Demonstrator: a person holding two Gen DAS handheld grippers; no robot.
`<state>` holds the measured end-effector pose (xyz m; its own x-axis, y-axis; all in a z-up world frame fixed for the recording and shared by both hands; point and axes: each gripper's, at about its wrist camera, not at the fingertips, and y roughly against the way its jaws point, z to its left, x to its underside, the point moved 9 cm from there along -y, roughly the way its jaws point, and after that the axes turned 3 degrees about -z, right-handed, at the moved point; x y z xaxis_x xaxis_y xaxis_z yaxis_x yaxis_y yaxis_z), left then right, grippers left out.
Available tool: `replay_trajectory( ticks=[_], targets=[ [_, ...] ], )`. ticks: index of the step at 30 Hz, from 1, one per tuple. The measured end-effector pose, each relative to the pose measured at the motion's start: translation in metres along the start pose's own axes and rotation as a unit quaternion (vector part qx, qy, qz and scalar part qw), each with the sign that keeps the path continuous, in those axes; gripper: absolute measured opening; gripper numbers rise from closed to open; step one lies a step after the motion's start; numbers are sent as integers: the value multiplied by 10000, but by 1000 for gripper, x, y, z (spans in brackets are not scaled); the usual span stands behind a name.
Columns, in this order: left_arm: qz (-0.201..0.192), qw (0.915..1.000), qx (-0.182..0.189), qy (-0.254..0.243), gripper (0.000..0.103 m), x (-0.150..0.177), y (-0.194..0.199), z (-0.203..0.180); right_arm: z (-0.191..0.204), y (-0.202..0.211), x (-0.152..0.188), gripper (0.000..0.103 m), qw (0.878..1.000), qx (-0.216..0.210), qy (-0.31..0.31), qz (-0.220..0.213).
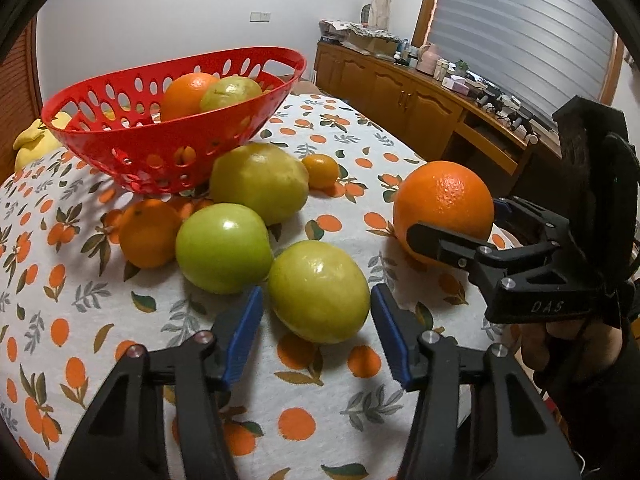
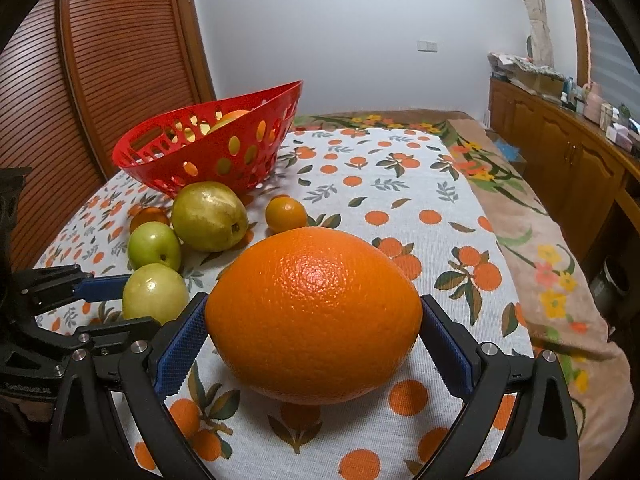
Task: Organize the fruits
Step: 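Close the right tool on the large orange while the left tool grasps the pomelo, then lift both held fruits and carry them over the red basket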
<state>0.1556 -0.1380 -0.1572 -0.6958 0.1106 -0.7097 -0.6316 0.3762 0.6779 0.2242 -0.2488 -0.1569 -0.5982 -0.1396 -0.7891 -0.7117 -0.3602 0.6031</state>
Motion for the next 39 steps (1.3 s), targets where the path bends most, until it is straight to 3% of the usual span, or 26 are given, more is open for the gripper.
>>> replay_trajectory(
  ticks=[8, 17, 39],
  targets=[
    [-73, 9999, 69, -15, 51, -1, 5, -3, 1, 1, 0, 101, 10000, -28, 30, 34],
    [-404, 9991, 94, 44, 51, -21, 35, 6, 4, 1, -5, 101, 9999, -36, 120, 11],
    [-1074, 9928, -508, 114, 51, -82, 78, 75, 52, 28, -87, 101, 9957, -402, 616, -562]
  ],
)
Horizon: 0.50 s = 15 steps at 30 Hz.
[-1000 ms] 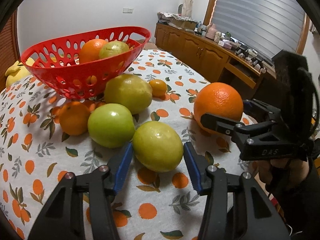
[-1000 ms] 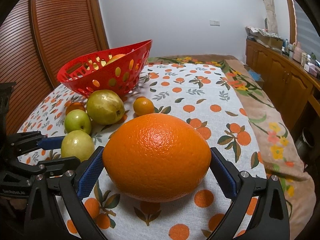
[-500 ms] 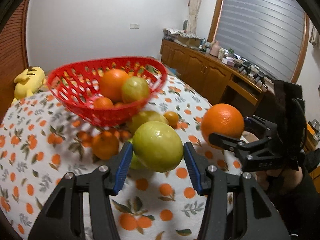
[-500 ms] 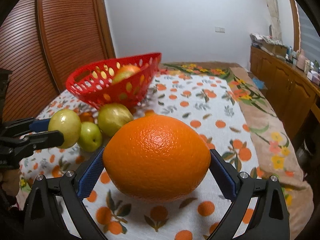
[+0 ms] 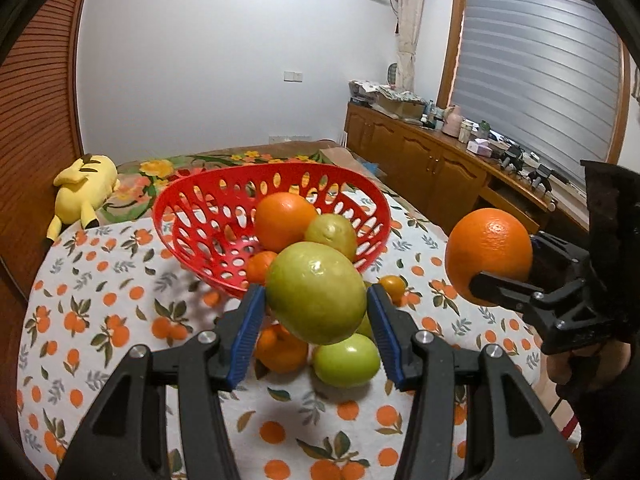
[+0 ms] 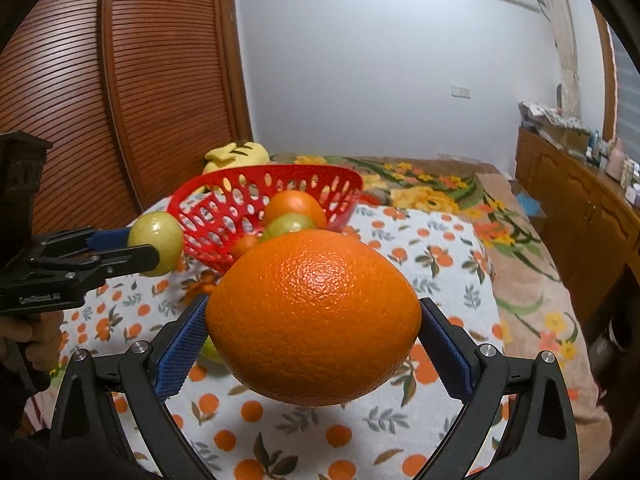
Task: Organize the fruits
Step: 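Lift both held fruits and carry them over the red basket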
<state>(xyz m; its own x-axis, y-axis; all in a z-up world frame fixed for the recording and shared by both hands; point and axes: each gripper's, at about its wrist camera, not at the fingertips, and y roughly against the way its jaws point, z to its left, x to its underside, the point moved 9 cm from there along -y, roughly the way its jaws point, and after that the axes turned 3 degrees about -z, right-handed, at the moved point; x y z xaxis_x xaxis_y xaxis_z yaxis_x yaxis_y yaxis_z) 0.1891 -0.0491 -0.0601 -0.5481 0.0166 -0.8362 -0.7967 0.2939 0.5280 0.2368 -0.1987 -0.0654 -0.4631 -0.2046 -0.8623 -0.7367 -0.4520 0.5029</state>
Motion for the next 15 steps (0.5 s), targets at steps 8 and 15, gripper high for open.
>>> replay_trajectory(
  ticks=[8, 15],
  targets=[
    [9, 10000, -85, 20, 51, -7, -8, 15, 11, -6, -15, 101, 9999, -87, 123, -32],
    [51, 9998, -171, -6, 51, -15, -25, 30, 20, -22, -31, 101, 9993, -226, 284, 0]
  ],
)
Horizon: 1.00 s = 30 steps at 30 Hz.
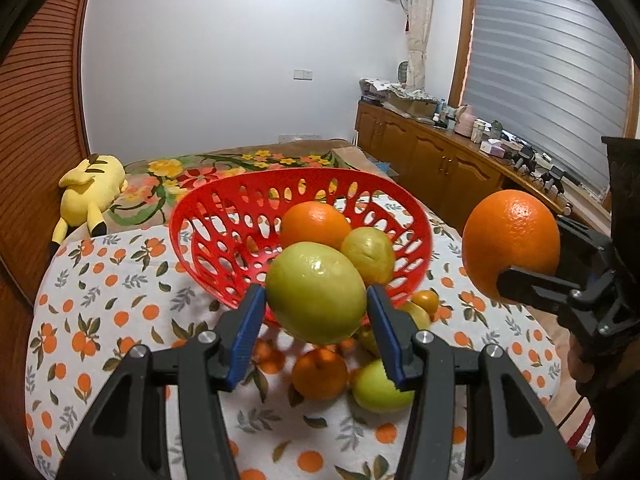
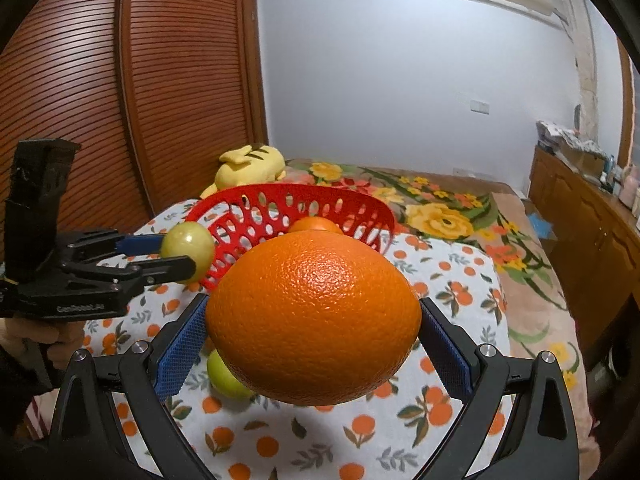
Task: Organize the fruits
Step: 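Lift both held fruits and carry them over the red basket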
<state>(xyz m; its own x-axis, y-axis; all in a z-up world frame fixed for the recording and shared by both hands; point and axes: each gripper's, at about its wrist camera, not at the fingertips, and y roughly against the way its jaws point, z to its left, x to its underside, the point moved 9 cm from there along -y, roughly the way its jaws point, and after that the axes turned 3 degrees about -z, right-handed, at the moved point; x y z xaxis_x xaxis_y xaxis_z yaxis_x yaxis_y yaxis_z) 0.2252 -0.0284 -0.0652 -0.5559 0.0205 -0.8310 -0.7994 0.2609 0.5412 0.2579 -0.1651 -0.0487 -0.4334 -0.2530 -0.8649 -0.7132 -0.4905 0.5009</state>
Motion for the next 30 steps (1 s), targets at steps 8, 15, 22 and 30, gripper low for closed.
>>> replay_trajectory(
  ticks=[8, 15, 22, 30],
  targets=[
    [39, 10000, -35, 35, 51, -12, -24, 17, 13, -27, -7, 101, 9996, -205, 165, 137],
    [120, 9999, -80, 33, 51, -20, -43, 28, 13, -46, -17, 101, 9991, -282, 265, 189],
    [210, 9997, -104, 85, 51, -23, -61, 38, 4, -66, -27, 101, 9987, -251, 363, 257],
    [57, 9999, -137, 20, 51, -40, -66, 44, 1, -82, -27, 101, 9982, -323, 361, 350]
  ],
)
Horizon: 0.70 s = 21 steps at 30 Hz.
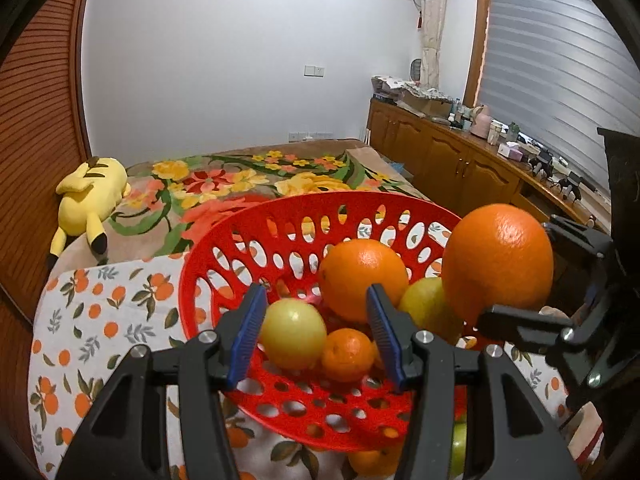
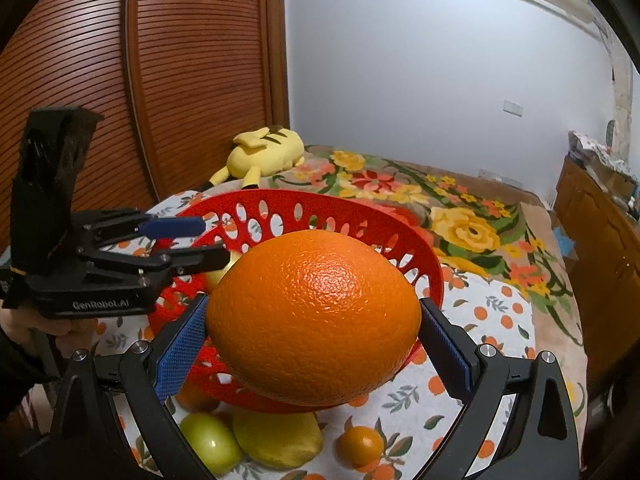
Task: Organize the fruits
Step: 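Lift both held fruits and carry them over the red basket, then open the left tool to drop the pomelo while the right tool lowers and releases the orange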
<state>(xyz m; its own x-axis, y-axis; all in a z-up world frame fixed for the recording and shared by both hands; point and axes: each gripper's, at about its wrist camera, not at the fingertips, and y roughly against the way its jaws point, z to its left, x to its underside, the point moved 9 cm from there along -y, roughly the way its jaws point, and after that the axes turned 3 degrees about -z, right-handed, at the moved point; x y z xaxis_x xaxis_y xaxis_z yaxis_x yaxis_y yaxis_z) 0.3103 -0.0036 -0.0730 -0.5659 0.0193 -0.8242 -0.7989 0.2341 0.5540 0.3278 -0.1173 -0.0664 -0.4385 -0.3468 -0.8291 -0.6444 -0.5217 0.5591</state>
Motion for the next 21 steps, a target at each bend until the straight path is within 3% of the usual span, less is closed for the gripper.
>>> replay_trajectory(
  ticks=[21],
  targets=[
    [-162, 9992, -287, 244, 53, 5, 21, 42, 48, -24, -7, 101, 9986, -390, 354, 98]
  ],
)
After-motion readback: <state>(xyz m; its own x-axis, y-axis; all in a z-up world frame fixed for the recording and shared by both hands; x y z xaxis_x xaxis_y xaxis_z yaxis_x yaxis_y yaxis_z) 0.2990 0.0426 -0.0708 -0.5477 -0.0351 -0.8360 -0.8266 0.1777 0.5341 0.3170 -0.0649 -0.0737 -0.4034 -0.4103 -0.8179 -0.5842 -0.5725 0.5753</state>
